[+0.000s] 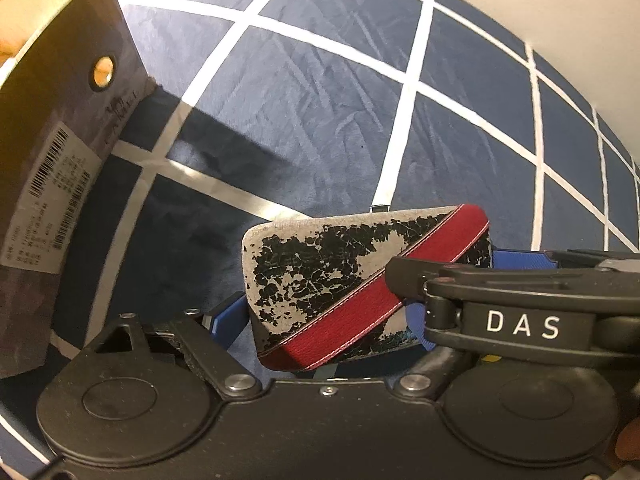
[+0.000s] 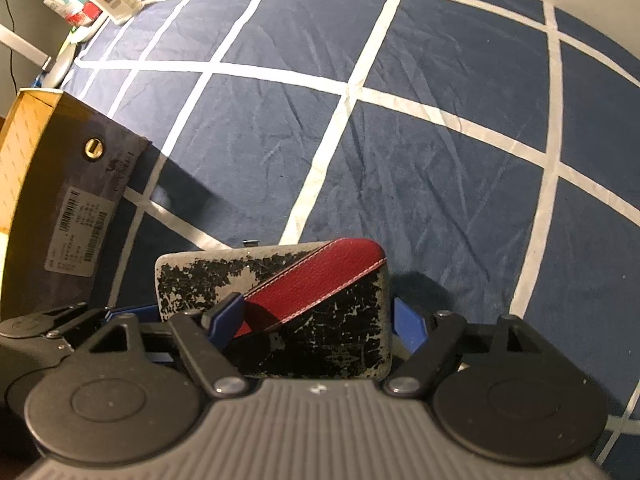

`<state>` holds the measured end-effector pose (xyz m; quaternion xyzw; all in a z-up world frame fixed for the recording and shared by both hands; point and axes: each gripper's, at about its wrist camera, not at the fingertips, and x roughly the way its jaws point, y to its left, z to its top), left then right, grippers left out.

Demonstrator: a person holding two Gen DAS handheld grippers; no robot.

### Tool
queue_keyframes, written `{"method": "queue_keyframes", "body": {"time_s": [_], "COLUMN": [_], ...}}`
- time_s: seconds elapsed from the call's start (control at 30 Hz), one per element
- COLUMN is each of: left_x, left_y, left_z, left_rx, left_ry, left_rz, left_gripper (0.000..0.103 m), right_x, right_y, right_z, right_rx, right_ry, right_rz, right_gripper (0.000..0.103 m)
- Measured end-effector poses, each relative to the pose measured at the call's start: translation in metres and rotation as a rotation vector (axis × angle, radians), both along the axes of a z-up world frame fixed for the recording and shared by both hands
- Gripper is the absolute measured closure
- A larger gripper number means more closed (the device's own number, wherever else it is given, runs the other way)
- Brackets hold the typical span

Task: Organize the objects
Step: 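Carry the held phone case with both grippers over the box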

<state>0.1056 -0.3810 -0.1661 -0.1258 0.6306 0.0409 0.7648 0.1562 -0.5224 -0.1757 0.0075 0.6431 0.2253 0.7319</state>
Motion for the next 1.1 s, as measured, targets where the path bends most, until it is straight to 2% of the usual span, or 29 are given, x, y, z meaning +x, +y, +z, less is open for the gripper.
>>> {"method": "queue_keyframes", "body": {"time_s": [0.57,1.1], "left_x": [-0.038,-0.087], "left_y": [0.005,0.063], "left_z": [0.065,0.118], "left_rx": [0.026,0.072], "left_ry": [-0.118,-0.174], "left_rz": [-0.118,-0.180], "left_gripper": [0.020,0.020], "right_x": [-0.059,-0.118], "right_y": [0.004,0.064], "right_z": [0.070,0.116], "right_rx": [0.021,0.068], "right_ry": [-0.125,-0.181], "right_rz": [-0.131,-0.207], "right_gripper": [0.026,0.026]}}
